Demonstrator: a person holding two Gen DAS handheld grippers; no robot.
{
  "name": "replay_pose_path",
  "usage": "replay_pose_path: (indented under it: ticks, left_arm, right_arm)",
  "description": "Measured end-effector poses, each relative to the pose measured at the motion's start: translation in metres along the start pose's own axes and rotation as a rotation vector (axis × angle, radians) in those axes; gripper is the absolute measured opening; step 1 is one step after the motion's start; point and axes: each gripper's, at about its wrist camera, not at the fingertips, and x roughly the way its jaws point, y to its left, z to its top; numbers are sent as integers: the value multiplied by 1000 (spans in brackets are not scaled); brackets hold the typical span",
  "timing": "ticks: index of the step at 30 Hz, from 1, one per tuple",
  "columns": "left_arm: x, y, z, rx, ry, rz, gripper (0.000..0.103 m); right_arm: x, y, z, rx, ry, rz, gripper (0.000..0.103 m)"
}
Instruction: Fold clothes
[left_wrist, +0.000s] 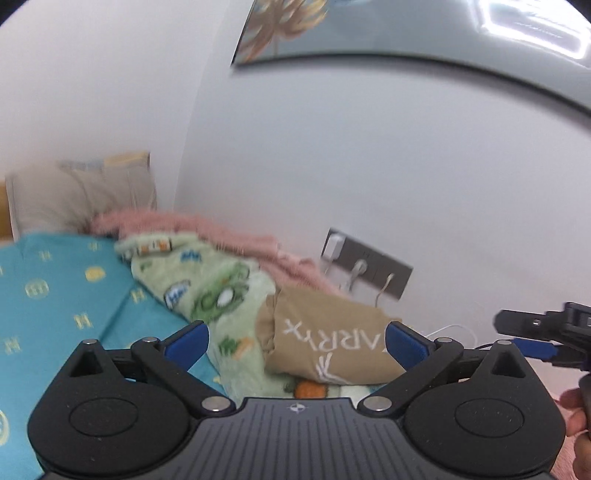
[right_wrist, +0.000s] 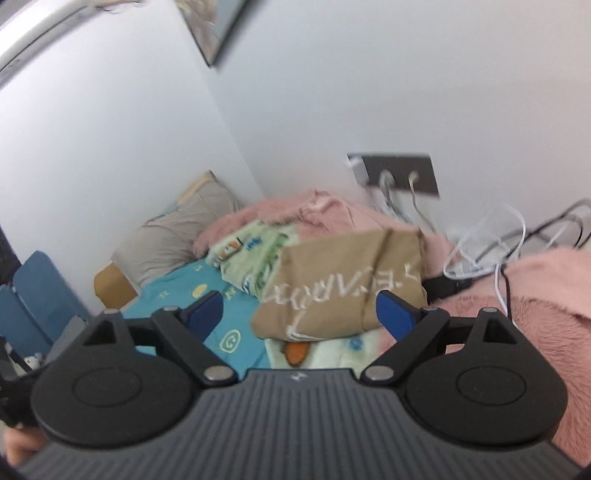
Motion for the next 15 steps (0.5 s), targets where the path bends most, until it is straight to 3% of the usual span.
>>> replay_pose_path:
  ticks: [6, 15]
  left_arm:
    - [-68, -11, -2, 65, -93, 17, 103]
    - [-137, -17, -28, 71, -181, 64, 103]
  right_arm:
    - [-43, 35, -14, -107, -93, -15, 91]
    - [-87, 76, -54, -239, -229, -29, 91]
